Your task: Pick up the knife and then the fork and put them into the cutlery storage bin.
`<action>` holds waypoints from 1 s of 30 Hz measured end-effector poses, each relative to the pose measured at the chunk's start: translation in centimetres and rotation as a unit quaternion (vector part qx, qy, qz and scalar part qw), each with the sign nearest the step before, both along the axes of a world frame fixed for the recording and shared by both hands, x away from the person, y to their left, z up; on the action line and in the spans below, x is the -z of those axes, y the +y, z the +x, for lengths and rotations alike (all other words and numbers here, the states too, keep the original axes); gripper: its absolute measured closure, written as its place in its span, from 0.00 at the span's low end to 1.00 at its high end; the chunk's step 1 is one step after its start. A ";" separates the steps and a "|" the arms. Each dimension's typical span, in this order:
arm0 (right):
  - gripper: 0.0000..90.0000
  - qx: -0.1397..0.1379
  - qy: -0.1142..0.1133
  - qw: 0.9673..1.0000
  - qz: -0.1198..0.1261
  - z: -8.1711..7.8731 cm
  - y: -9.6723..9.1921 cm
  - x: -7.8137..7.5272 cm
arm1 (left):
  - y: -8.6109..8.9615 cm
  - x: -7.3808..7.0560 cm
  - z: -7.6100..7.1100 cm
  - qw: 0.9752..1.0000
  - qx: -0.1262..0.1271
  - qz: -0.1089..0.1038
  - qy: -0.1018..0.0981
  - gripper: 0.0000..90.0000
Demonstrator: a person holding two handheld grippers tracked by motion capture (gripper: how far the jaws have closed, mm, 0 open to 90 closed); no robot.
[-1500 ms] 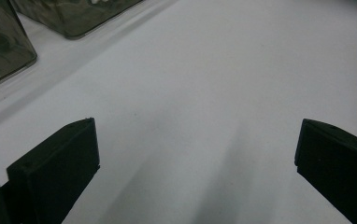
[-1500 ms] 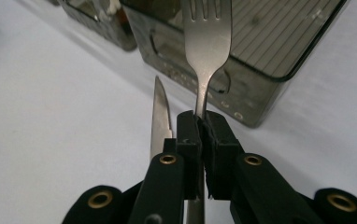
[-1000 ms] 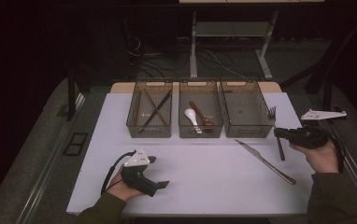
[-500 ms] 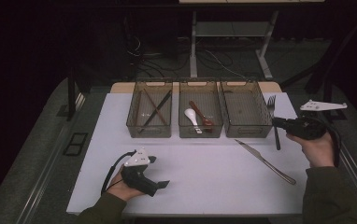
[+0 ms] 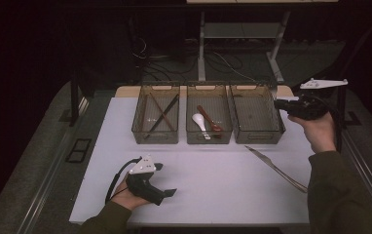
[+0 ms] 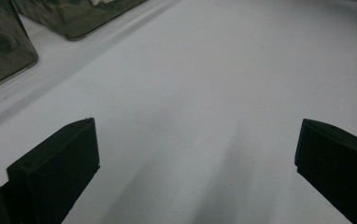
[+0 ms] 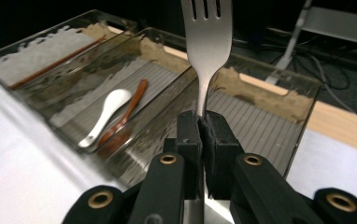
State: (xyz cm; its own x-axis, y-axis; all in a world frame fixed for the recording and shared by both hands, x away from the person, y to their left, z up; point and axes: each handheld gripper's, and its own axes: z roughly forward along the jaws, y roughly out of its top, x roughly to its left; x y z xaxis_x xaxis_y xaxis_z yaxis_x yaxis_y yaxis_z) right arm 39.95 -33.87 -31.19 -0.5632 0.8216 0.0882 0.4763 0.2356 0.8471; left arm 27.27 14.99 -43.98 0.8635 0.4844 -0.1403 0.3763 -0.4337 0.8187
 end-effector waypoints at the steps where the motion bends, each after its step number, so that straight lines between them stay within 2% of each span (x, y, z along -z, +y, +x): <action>1: 0.95 0.003 0.001 1.000 -0.001 0.2 0.1 -0.1 | 0.0 0.0 0.0 1.000 0.001 0.000 0.001 0.00; 5: 0.95 0.010 -0.009 1.000 0.006 1.6 0.2 0.1 | 0.0 0.1 0.0 1.000 -0.001 -0.002 0.003 0.00; 10: 0.95 0.019 -0.002 1.000 0.010 3.0 0.3 1.3 | 0.0 0.1 0.0 1.000 -0.001 0.002 0.002 0.00; 19: 0.95 0.024 0.037 0.999 -0.012 4.6 0.8 3.9 | 0.0 0.1 0.1 1.000 -0.001 0.002 0.003 0.00; 23: 0.95 0.031 0.057 0.997 -0.030 4.9 1.0 5.4 | 0.0 0.1 0.0 1.000 0.000 0.002 0.002 0.00; 30: 0.95 0.031 0.094 0.994 -0.043 5.1 0.7 7.2 | -0.1 0.2 0.1 1.000 0.002 0.002 0.001 0.00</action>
